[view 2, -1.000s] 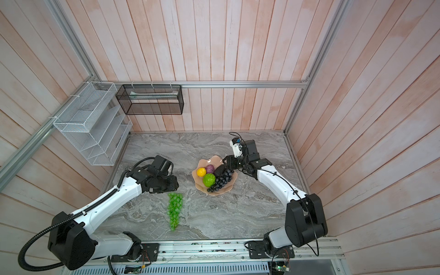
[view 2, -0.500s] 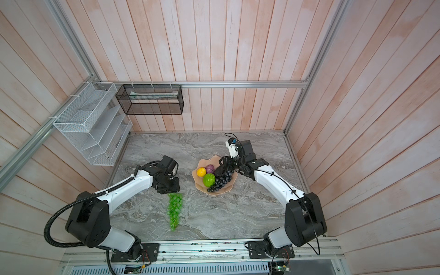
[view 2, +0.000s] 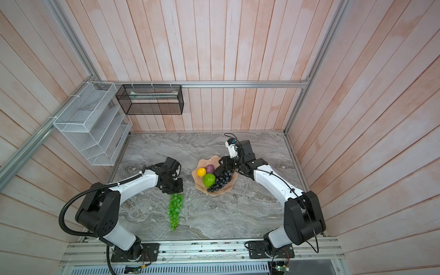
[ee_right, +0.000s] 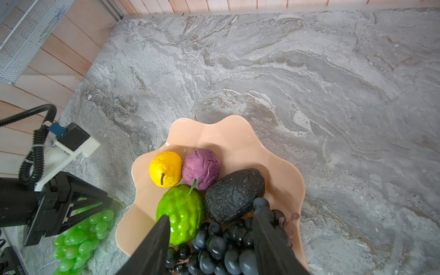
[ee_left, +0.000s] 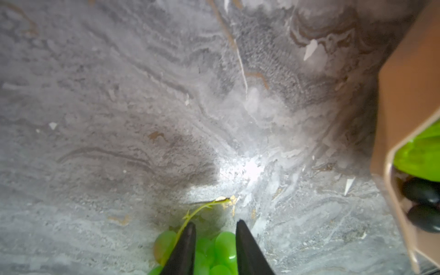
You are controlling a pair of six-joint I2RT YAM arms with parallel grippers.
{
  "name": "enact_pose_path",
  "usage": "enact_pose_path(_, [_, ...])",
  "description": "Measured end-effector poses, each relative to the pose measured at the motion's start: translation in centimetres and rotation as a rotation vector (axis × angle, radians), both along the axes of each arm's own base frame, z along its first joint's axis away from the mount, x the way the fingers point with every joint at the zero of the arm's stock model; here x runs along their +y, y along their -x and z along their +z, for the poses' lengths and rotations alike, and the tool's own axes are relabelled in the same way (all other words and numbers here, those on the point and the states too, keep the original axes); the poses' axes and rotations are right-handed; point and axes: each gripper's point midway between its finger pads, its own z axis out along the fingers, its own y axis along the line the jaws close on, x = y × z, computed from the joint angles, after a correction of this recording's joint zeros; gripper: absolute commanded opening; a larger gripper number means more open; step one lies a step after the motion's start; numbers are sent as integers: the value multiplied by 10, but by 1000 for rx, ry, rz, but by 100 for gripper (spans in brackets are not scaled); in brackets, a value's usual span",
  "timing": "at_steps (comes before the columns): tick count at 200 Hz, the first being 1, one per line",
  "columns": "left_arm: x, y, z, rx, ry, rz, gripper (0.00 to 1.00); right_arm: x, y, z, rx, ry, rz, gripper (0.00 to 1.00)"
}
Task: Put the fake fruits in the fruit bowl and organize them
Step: 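Lower the left gripper onto the green grapes while the right gripper hovers over the bowl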
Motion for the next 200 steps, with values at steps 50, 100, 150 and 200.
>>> enact_pose_path(50, [-5,-1,3,-12,31,-13,7,0,-1,1,-7,-3,0,55])
enact_pose_path(100, [-7,-3,24,-73,62,-16,0,1,-2,3,-10,-10,-4,55])
enact_pose_path(150, [13,-6,51,-127,71,34,40,2,-3,4,-12,-18,-8,55])
enact_pose_path(200, [50,-3,39,-77,64,147,65,7,-2,-2,-1,-12,4,55])
